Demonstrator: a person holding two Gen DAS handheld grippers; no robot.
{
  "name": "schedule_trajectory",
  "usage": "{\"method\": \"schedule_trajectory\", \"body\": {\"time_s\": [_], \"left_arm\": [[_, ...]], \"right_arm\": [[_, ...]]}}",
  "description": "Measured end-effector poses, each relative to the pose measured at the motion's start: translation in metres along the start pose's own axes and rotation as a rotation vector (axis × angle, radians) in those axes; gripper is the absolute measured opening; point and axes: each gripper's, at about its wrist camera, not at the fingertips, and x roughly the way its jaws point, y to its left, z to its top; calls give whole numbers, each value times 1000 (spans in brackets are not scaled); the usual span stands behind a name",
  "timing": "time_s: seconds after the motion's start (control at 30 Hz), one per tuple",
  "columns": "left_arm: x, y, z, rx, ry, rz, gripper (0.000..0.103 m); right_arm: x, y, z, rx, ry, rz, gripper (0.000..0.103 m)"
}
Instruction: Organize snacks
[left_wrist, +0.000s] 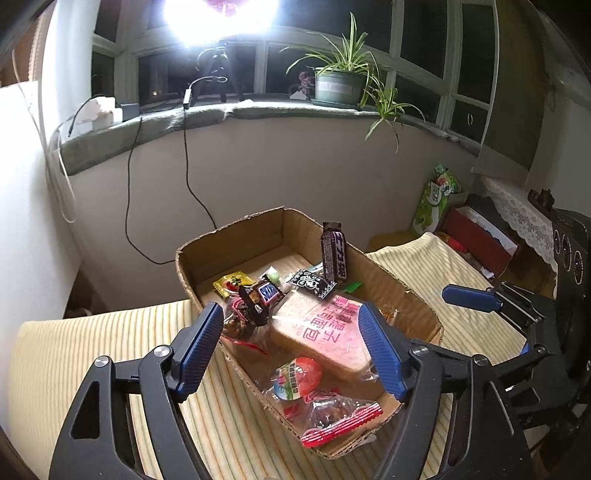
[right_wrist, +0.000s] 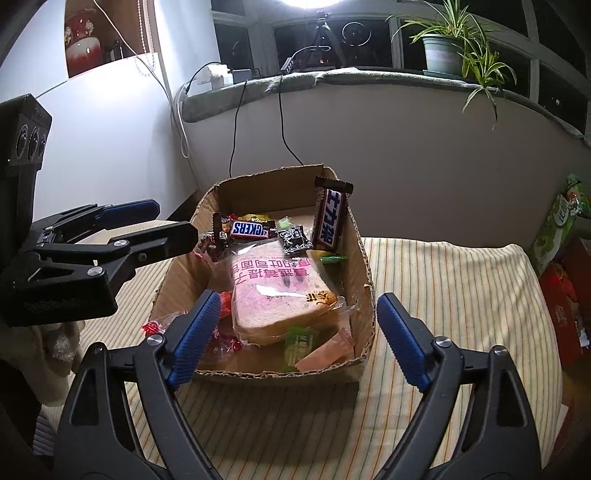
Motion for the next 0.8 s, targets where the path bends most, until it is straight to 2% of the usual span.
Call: {"method": "schedule_trajectory", "body": {"time_s": [0.37,0.5,0.6,0.8], "left_arm": [[-24,-1,-6,-19,-32,9,76],[-38,-1,-12,-38,-49,20,76],[-50,-1,-20,-58,-61,35,81],[-73,-5,-37,-59,-80,75,81]], "right_arm": [[-19,6,1,6,-25,-17,90],[-28,11,-1,0,-40,-26,95],[-37,16,-3,-8,-52,-35,97],[-51,23,-9,-8,-65,-45,97]]}}
